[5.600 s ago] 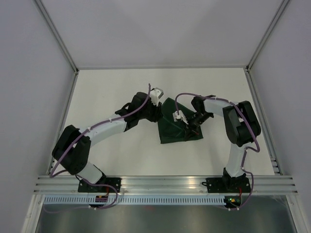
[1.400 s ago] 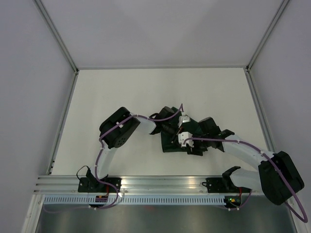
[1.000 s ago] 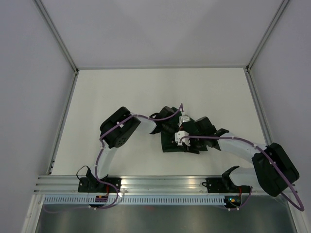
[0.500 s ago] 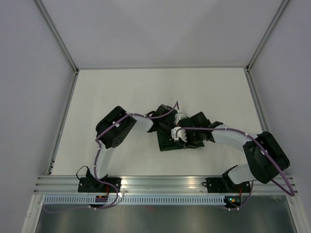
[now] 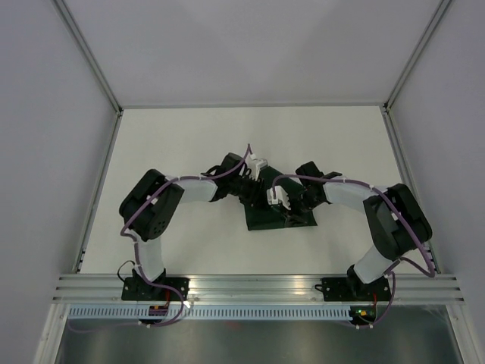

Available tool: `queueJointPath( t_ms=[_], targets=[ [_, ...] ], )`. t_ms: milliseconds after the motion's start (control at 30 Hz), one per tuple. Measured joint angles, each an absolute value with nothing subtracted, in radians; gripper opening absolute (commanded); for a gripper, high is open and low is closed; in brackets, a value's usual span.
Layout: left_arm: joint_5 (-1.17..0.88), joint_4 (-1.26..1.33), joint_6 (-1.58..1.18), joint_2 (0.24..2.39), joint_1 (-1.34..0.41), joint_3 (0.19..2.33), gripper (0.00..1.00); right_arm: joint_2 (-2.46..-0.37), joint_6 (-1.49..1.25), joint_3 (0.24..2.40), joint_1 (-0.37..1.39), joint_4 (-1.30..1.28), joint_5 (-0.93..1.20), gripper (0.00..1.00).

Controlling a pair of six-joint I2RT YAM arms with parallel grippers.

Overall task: Fold the napkin, place the utensils inside, and roll it up
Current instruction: Roll the napkin at the center of the board.

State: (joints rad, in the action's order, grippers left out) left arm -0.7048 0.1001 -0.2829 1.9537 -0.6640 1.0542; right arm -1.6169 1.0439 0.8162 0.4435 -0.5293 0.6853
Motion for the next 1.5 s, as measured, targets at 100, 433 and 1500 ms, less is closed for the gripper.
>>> queueJointPath(
  t_ms=[100, 433, 1500],
  targets=[
    [-0.625, 0.107, -0.287, 1.852, -0.625, 0.979, 0.42, -1.666, 1.054, 0.867, 0.426, -0.59, 0.713, 0.04],
    [-0.27, 0.198, -0.255, 1.398, -0.611, 0.773, 0.42, -1.922, 1.089, 1.121, 0.357, -0.897, 0.824, 0.03],
    [0.344, 0.403, 0.492, 1.795, -1.258, 0.781, 0.57, -2.317, 1.058, 1.489, 0.31, -1.377, 0.89, 0.03]
  ],
)
